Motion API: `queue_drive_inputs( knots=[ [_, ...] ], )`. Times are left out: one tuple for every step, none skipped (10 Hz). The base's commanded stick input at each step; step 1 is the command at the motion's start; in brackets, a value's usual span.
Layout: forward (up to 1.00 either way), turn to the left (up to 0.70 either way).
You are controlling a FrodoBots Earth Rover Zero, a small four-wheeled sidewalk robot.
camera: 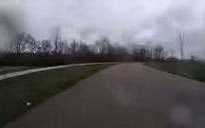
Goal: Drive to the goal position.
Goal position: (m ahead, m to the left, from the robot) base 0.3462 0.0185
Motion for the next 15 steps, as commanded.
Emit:
queue_drive_inputs(
  knots=[
    [0.7,-0.35],
    [0.7,-0.35],
    [0.7,-0.35],
    [0.7,-0.35],
    [0.7,-0.35],
    [0.7,-0.35],
    [0.7,-0.33],
    [0.7,-0.27],
    [0.7,-0.21],
    [0.7,-0.15],
    [0.7,-0.09],
    [0.7,-0.03],
    [0.7,0.0],
    [0.7,0.0],
    [0.7,0.0]
  ],
)
